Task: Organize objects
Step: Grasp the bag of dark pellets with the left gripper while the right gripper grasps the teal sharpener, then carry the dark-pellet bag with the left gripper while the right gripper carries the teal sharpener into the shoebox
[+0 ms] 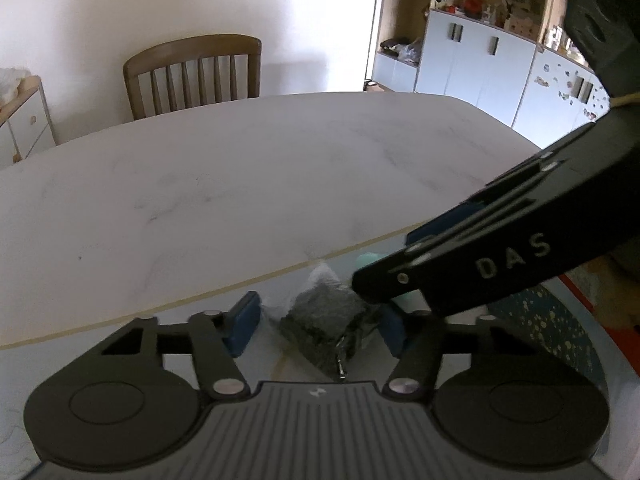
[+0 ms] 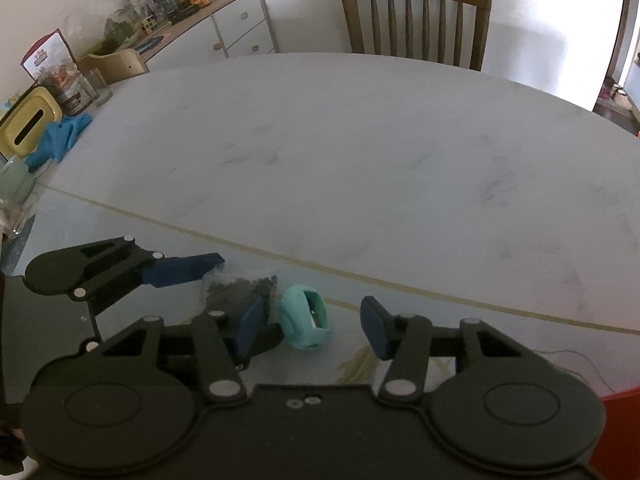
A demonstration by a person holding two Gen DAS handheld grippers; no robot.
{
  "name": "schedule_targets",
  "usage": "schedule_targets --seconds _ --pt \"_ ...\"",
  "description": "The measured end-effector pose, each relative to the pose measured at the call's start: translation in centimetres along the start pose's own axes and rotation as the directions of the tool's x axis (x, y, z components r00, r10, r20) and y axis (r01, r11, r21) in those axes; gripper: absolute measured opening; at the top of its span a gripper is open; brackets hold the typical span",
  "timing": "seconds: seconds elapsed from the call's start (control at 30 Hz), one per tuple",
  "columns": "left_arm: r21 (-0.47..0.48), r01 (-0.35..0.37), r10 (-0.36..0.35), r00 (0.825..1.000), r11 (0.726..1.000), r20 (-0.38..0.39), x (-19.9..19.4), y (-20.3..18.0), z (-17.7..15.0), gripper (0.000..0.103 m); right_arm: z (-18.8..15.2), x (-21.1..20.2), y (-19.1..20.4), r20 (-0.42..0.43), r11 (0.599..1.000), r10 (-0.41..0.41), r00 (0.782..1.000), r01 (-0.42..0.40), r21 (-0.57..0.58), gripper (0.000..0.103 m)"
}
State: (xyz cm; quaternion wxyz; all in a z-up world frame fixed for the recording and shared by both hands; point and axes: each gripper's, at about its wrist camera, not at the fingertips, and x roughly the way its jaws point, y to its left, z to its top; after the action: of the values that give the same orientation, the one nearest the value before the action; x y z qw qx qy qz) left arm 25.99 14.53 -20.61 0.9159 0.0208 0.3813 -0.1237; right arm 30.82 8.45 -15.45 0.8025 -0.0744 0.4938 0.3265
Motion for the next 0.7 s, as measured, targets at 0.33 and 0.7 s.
schedule_targets --seconds 0.33,0.7 --pt "0.030 -0.028 0.029 0.999 0.999 -0.033 -1.0 -1.2 -0.3 0.043 -0.2 -0.3 0.7 -0.015 0.999 0.031 0.999 -0.031 0.009 0.029" --pt "0.005 -0.023 0.023 0.997 1.000 -0.071 -4.1 -1.8 0.3 0.042 -2.4 -3.7 1.7 -0.005 0.999 0.036 0.999 -0.036 -0.014 0.029"
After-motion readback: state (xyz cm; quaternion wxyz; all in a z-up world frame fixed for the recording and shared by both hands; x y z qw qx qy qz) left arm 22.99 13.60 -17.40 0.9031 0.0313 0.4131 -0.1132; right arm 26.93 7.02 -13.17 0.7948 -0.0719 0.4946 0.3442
